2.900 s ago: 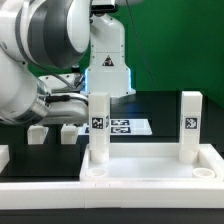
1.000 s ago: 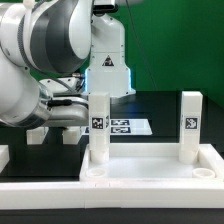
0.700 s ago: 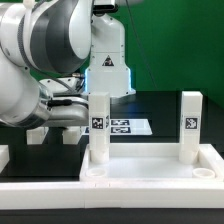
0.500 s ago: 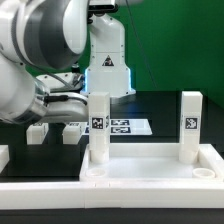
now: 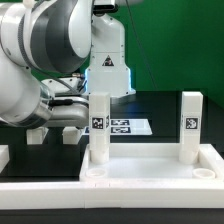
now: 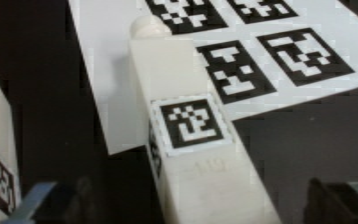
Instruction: Assemble desk
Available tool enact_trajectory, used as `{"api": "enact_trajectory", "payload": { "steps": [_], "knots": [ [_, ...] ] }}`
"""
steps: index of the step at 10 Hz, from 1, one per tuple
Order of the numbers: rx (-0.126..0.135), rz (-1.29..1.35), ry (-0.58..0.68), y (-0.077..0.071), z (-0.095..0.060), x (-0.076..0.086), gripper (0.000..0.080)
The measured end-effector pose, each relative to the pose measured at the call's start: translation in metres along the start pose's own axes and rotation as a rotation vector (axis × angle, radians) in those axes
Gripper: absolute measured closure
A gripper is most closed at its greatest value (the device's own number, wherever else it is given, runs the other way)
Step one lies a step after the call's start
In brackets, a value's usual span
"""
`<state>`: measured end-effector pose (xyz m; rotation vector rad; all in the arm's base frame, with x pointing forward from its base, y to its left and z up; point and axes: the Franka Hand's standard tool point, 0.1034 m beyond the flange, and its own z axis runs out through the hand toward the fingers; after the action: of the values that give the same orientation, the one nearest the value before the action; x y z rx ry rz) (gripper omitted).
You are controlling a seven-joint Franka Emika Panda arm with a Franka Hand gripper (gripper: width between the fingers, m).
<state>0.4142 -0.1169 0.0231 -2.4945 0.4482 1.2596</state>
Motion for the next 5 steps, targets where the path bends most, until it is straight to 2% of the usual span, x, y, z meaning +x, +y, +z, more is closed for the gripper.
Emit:
{"api": "enact_trajectory", "payload": {
  "steps": [1, 2, 5],
  "knots": [
    [-0.001, 0.001, 0.003, 0.0005, 0.0006, 0.001, 0.0194],
    [-0.002, 0.002, 0.004, 0.0013, 0.0019, 0.0023, 0.0157],
    [-0.005, 0.003, 0.002, 0.0018, 0.0035, 0.0032, 0.0151]
  ]
}}
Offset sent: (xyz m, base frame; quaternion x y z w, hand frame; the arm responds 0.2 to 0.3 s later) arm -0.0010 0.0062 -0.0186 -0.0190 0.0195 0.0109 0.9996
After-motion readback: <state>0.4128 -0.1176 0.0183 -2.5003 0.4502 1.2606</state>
